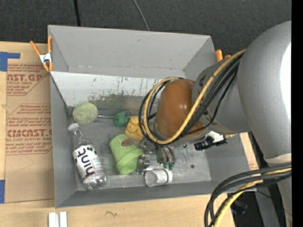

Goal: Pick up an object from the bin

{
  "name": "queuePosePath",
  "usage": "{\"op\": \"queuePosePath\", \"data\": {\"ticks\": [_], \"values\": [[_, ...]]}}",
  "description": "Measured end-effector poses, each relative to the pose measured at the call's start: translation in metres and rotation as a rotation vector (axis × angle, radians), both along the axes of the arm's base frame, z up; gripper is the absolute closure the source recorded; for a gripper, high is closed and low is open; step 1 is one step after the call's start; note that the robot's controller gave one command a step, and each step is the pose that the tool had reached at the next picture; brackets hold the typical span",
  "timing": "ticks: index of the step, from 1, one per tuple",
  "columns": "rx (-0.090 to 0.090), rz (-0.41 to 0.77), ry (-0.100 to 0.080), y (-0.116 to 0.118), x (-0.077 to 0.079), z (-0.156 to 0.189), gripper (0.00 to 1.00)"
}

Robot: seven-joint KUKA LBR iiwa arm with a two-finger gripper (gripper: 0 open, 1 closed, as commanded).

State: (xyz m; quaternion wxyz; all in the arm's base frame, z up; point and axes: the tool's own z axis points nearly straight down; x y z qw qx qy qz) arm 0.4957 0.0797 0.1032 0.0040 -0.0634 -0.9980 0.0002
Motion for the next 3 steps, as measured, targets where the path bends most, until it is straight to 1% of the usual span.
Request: {"op": "queuePosePath", "data": {"ticks": [1, 2, 3], "values": [[0.001, 0.000, -0.009, 0.000, 0.002, 0.014, 1.00], [0.001, 0.000, -0.011, 0.000, 0.003, 0.020, 1.00], [0.001, 0.000, -0.006, 0.000, 0.002, 0.025, 1.00]]}}
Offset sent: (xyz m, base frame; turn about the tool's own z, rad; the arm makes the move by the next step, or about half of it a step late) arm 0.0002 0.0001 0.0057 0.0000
